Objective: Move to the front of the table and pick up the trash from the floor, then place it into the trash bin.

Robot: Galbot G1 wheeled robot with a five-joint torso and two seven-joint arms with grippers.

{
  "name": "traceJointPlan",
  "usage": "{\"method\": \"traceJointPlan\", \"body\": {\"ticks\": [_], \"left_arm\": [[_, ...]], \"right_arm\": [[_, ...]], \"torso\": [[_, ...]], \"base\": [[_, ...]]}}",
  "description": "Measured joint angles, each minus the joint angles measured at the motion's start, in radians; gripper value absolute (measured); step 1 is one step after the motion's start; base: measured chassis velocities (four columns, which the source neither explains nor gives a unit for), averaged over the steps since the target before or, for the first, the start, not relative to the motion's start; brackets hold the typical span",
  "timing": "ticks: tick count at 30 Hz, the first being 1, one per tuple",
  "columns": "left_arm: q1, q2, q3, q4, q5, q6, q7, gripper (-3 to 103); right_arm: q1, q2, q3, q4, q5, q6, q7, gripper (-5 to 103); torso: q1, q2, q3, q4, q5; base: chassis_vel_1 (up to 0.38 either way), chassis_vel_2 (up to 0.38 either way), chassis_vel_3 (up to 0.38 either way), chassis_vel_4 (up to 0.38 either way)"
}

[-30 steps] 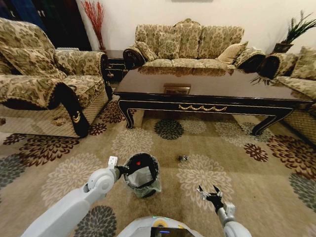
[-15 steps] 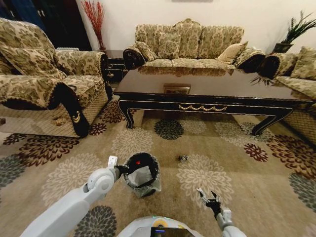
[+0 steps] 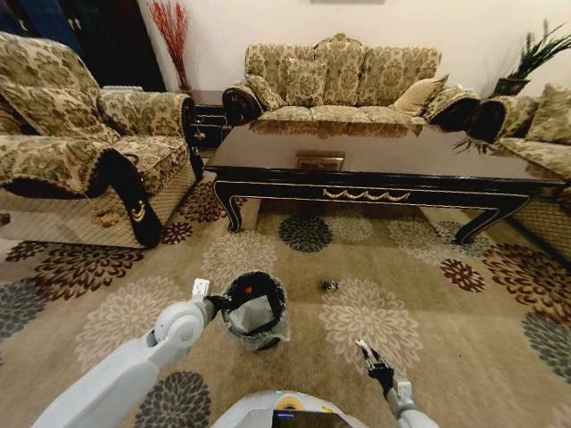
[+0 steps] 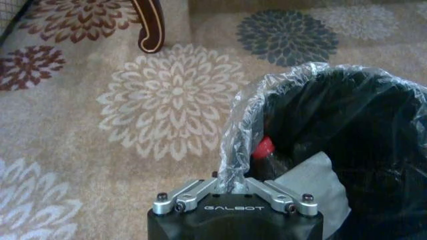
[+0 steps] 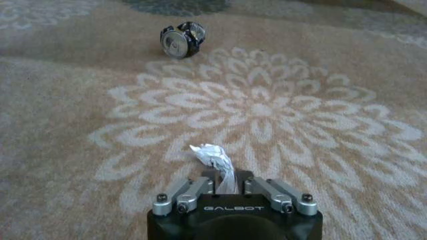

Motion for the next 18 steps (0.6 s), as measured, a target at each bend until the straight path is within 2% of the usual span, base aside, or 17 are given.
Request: {"method": "traceJointPlan", "body": {"ticks": [1,3,4,6,18], "left_arm": [[0.0,0.0,0.0,0.0,0.0,0.0,0.0,2],[0.0,-0.001,0.001,0.0,0.0,0.0,-0.001,2],[0.0,-0.001,0.001,0.0,0.0,0.0,-0.001,2],[0.002,-0.003,0.003,-0.002,0.001,0.0,-0.001,2],[0.009,-0.005,0.006,-0.008,0.006,-0.001,-0.003,2]], "right_arm": [[0.0,0.0,0.0,0.0,0.0,0.0,0.0,21],[0.0,0.002,0.0,-0.004,-0.004,0.001,0.0,10],[0.0,0.002,0.0,-0.004,-0.004,0.001,0.0,10],[-0.001,0.004,0.0,-0.004,-0.008,0.002,0.0,2],[-0.016,0.008,0.011,0.012,-0.02,0.008,-0.006,0]], "torso": [[0.0,0.0,0.0,0.0,0.0],[0.0,0.0,0.0,0.0,0.0001],[0.0,0.0,0.0,0.0,0.0001],[0.0,0.0,0.0,0.0,0.0],[0.0,0.0,0.0,-0.0001,0.0]], "base": [[0.0,0.0,0.0,0.0],[0.0,0.0,0.0,0.0],[0.0,0.0,0.0,0.0],[0.0,0.0,0.0,0.0],[0.0,0.0,0.0,0.0]]}}
